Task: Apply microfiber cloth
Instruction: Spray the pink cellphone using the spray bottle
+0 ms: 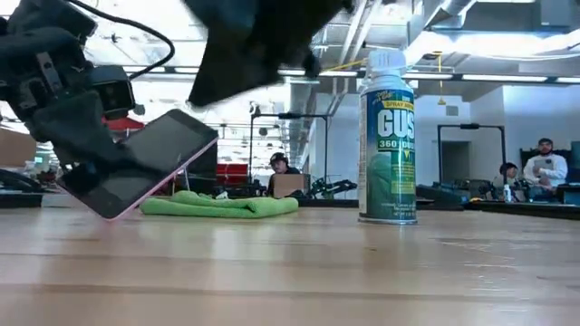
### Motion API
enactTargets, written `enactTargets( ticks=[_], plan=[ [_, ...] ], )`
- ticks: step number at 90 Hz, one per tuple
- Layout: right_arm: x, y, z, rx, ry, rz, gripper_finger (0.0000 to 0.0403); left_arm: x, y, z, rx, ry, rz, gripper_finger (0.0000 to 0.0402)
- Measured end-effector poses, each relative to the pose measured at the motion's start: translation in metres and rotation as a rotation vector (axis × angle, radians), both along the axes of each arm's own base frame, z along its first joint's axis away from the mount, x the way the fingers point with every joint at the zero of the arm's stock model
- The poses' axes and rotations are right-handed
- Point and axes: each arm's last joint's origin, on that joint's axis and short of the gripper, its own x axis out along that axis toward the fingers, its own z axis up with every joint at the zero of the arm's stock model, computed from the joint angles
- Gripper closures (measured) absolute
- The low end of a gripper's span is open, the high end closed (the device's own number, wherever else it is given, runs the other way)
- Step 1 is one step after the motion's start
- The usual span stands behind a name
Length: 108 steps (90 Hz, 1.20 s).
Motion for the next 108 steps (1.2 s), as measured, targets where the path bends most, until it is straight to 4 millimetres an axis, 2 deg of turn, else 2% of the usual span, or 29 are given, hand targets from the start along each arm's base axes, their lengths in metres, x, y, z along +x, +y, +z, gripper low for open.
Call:
enactTargets(
  ticks=[8,22,37,66,84,98,108],
  plan=[
    [-0.01,0.008,0.015,0.021,-0.018,-0.007,0.0403,0.0,0.0,0.002,0.013,-0.017,-0.005,0.0395],
    [-0.034,0.024,0.017,-0.006,0.03,-0.042,0.0403,-0.001,0.0,0.005,0.022,-0.038,-0.01,0.0395],
    [-0.067,0.037,0.038,0.03,0.03,-0.103,0.0403,-0.004,0.002,0.006,0.057,-0.038,0.009,0.0395],
    [-0.136,0.049,0.042,0.079,0.09,-0.333,0.0403,-0.008,0.007,0.017,0.17,-0.131,0.065,0.0395],
    [-0.177,0.056,0.045,0.068,0.061,-0.486,0.0403,-0.009,0.011,0.022,0.293,-0.179,0.167,0.0395],
    [-0.19,0.058,0.044,0.07,0.0,-0.496,0.0403,-0.006,0.016,0.029,0.372,-0.236,0.236,0.0395],
    [-0.192,0.046,0.041,0.047,-0.079,-0.518,0.0403,-0.005,0.023,0.032,0.41,-0.254,0.284,0.0395]
  ],
)
